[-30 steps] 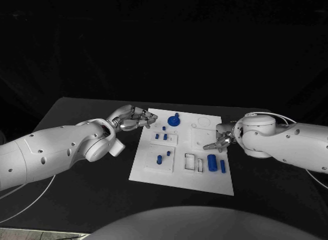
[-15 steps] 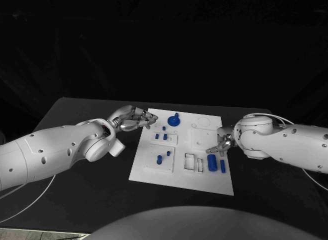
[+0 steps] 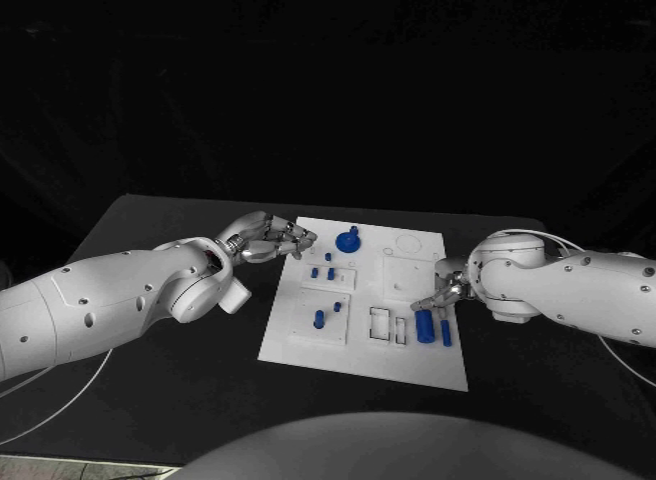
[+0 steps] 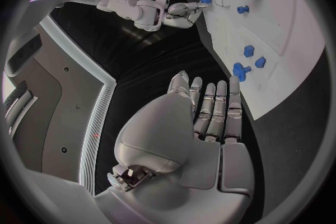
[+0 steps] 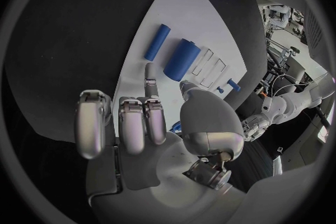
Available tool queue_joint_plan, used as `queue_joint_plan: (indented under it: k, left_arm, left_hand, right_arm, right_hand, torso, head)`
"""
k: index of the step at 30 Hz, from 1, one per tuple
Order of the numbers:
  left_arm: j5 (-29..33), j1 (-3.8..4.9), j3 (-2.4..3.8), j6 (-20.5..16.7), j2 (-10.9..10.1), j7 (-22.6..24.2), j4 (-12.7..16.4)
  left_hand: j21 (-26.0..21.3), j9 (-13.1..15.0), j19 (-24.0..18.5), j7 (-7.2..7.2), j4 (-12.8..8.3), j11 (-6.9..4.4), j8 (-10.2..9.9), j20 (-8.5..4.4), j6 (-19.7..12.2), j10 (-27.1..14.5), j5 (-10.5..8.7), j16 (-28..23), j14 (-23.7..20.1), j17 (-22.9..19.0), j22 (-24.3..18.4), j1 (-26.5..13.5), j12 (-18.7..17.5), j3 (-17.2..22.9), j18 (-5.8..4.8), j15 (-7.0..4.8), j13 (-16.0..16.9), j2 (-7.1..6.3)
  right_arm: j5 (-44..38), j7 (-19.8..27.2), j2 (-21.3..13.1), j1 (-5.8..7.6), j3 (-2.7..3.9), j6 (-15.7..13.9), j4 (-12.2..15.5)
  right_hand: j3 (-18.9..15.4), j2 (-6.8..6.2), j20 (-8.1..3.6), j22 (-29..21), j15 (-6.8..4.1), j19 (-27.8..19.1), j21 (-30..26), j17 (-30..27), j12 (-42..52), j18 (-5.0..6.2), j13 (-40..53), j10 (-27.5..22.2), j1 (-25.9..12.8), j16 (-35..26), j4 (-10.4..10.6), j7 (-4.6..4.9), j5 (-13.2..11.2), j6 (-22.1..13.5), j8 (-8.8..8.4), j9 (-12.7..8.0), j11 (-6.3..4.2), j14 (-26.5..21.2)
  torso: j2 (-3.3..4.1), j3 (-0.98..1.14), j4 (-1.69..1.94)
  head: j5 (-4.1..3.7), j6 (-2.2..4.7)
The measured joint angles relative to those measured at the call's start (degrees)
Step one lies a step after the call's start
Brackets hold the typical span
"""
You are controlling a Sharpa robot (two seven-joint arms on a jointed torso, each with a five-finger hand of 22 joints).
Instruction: Assemble the parts on the task board
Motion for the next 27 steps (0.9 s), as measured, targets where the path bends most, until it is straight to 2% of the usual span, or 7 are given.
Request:
queue_joint_plan:
  k: [4,6,11,15,19,22,27]
  left_arm:
    - [0.00,-0.01,0.02,0.09,-0.08,-0.25,0.03]
    - [0.00,-0.01,0.02,0.12,-0.10,-0.35,0.04]
    - [0.00,-0.01,0.01,0.25,-0.11,-0.61,0.05]
    - [0.00,-0.01,0.01,0.36,-0.09,-0.81,0.05]
    - [0.00,-0.01,0.00,0.50,-0.08,-1.02,0.05]
    - [0.00,-0.01,-0.01,0.62,-0.08,-1.21,0.03]
    - [0.00,-0.01,-0.01,0.80,-0.06,-1.50,0.02]
  left_hand:
    - [0.00,0.00,0.21,0.00,0.00,0.21,0.00,0.21,0.00,-0.21,0.00,0.00,0.00,0.00,0.00,-0.14,0.23,0.00,0.00,0.00,0.00,0.14]
    - [0.00,0.00,0.21,0.00,0.00,0.21,0.00,0.21,0.00,-0.21,0.00,0.00,0.00,0.00,0.00,-0.14,0.23,0.00,-0.01,0.00,0.00,0.14]
    - [0.00,0.00,0.21,0.00,0.00,0.21,0.00,0.21,0.00,-0.21,0.00,0.00,0.00,-0.07,-0.01,-0.13,0.23,0.00,-0.01,0.00,0.00,0.13]
    - [0.00,0.00,0.21,0.00,0.00,0.21,0.00,0.21,0.00,-0.21,0.00,0.00,0.00,-0.08,-0.01,-0.13,0.23,0.00,-0.01,0.00,0.00,0.13]
    - [0.00,0.00,0.21,0.00,0.00,0.21,0.00,0.21,0.00,-0.21,0.00,0.00,0.00,-0.07,0.05,-0.13,0.23,0.00,-0.01,0.00,0.00,0.13]
    - [0.00,0.00,0.21,0.00,0.00,0.21,0.00,0.21,0.00,-0.21,0.00,0.00,0.00,-0.07,0.06,-0.13,0.23,0.00,0.00,0.00,0.00,0.13]
    - [0.00,-0.01,0.21,0.00,0.00,0.21,0.00,0.21,0.00,-0.21,0.00,0.00,0.00,-0.07,0.05,-0.13,0.23,0.00,-0.01,0.00,0.00,0.13]
  right_arm:
    - [1.02,0.08,0.15,-0.20,0.00,-0.14,-0.30]
    - [1.45,0.12,0.20,-0.26,0.00,-0.21,-0.38]
    - [2.38,0.22,0.28,-0.32,0.00,-0.35,-0.58]
    - [2.99,0.31,0.30,-0.35,0.00,-0.44,-0.72]
    - [3.63,0.47,0.30,-0.36,0.00,-0.52,-0.75]
    - [4.03,0.62,0.31,-0.39,0.00,-0.59,-0.75]
    - [4.48,0.79,0.52,-0.58,0.00,-0.70,-0.89]
  right_hand:
    - [0.00,-0.22,0.32,0.00,0.03,-0.33,-0.42,0.00,0.00,0.00,0.00,0.13,0.22,0.00,0.00,0.29,-0.76,-1.15,-0.51,0.24,0.13,-0.03]
    - [0.00,-0.22,0.45,0.00,0.42,-0.45,-0.43,0.00,0.00,0.00,0.00,0.10,0.22,0.00,0.00,0.49,-1.41,-1.57,-0.89,0.49,0.32,-0.02]
    - [0.00,-0.48,0.85,0.00,0.42,-0.85,-1.09,-0.01,0.00,0.00,-0.01,0.22,0.48,0.00,0.00,0.94,-2.81,-2.78,-1.22,1.24,0.62,-0.02]
    - [0.00,-0.31,1.04,-0.01,0.83,-1.04,-1.55,-0.01,0.00,0.00,-0.01,0.02,0.76,0.00,0.00,1.11,-3.98,-3.56,-1.22,2.04,0.83,-0.02]
    - [0.00,-0.57,1.24,-0.01,0.82,-1.24,-1.98,-0.01,0.00,0.00,-0.01,0.02,1.22,0.00,0.00,0.91,-3.99,-3.76,-1.22,2.73,0.82,-0.02]
    - [0.15,-0.37,1.55,-0.01,0.82,-1.55,-2.53,-0.01,0.00,0.00,-0.01,0.02,1.43,0.00,-0.15,1.11,-3.99,-3.96,-1.22,3.31,0.82,-0.02]
    - [0.15,-0.37,1.34,0.04,0.82,-1.76,-2.94,-0.01,0.00,0.00,-0.01,0.02,1.43,0.00,-0.15,1.11,-4.17,-3.96,-1.22,3.92,0.82,-0.02]
  torso:
    - [0.00,-0.01,0.01]
    - [0.00,-0.01,0.01]
    - [0.00,-0.02,-0.01]
    - [0.00,-0.01,-0.01]
    - [0.00,-0.01,-0.04]
    - [0.01,-0.01,-0.04]
    - [0.01,-0.01,-0.02]
  head:
    - [0.05,0.00]
    - [0.09,0.00]
    - [0.19,0.00]
    - [0.20,0.00]
    - [0.20,0.00]
    - [0.18,0.00]
    - [0.10,0.00]
